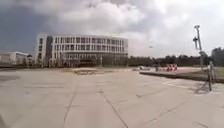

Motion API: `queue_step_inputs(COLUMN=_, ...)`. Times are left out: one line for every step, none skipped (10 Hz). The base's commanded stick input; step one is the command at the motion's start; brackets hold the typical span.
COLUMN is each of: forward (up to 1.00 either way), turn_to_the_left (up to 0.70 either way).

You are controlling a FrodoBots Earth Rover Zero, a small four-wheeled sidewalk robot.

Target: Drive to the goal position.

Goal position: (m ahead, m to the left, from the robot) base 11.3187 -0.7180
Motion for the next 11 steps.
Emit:
queue_step_inputs(forward=1.0, turn_to_the_left=0.0)
queue_step_inputs(forward=1.0, turn_to_the_left=0.0)
queue_step_inputs(forward=1.0, turn_to_the_left=0.0)
queue_step_inputs(forward=1.0, turn_to_the_left=0.0)
queue_step_inputs(forward=1.0, turn_to_the_left=0.0)
queue_step_inputs(forward=1.0, turn_to_the_left=0.0)
queue_step_inputs(forward=1.0, turn_to_the_left=0.0)
queue_step_inputs(forward=1.0, turn_to_the_left=-0.2)
queue_step_inputs(forward=1.0, turn_to_the_left=-0.31)
queue_step_inputs(forward=1.0, turn_to_the_left=-0.11)
queue_step_inputs(forward=1.0, turn_to_the_left=0.0)
